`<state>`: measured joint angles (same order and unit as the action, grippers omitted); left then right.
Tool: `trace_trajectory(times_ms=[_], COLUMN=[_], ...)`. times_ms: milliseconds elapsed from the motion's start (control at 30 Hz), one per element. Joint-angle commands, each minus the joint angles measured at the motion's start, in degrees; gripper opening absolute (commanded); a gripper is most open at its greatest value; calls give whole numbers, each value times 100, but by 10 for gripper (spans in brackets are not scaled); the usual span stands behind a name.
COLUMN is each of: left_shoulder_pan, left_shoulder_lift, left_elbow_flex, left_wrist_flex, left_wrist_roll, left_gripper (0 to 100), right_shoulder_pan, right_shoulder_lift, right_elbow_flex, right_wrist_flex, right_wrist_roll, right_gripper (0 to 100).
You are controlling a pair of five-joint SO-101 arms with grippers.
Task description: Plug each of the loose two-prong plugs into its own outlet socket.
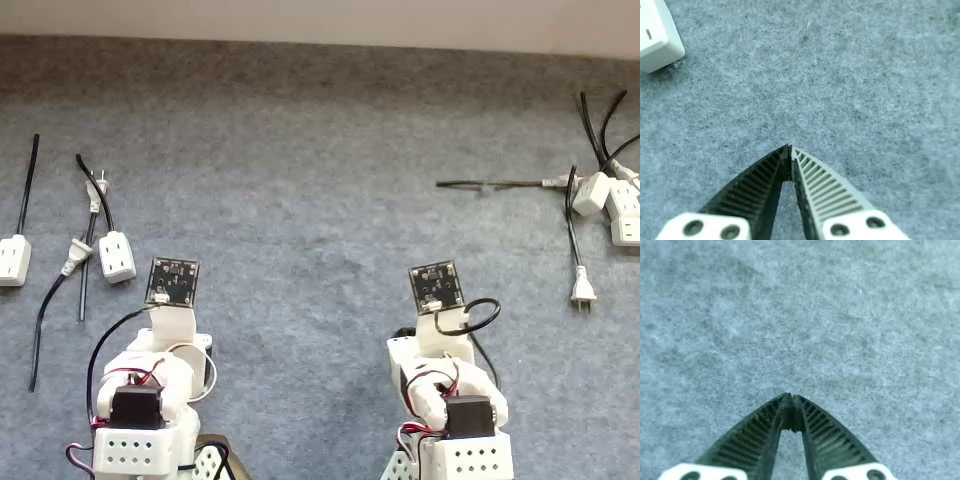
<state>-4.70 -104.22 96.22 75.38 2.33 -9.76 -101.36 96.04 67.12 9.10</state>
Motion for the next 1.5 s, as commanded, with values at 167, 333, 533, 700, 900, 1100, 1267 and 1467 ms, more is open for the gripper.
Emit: trace_trajectory(times_ms=[167, 333, 533, 700, 900, 1100, 1267, 1467], left_shoulder_pan=[92, 92, 92, 92, 92, 92, 92, 92], left_shoulder_lift=[13, 13, 13, 13, 13, 13, 13, 13], left_elbow_flex=[92, 92, 92, 92, 92, 92, 92, 92], left_wrist_flex=[26, 26, 26, 26, 26, 26, 26, 26], left_wrist_roll=[-18, -18, -18, -18, -18, -18, -18, -18], left_gripper=[16, 16, 16, 16, 16, 16, 16, 16], right_shoulder_pan=[22, 22, 22, 22, -136, -840, -1358, -1763], right_shoulder_lift=[40, 40, 40, 40, 40, 40, 40, 40], right_elbow_flex=[681, 681, 681, 681, 708, 716, 716, 708], right_wrist_flex=[31, 31, 31, 31, -75, -171, -171, -92], right_wrist_roll=[53, 53, 53, 53, 26, 53, 53, 53], right_gripper=[27, 27, 27, 27, 27, 27, 27, 27])
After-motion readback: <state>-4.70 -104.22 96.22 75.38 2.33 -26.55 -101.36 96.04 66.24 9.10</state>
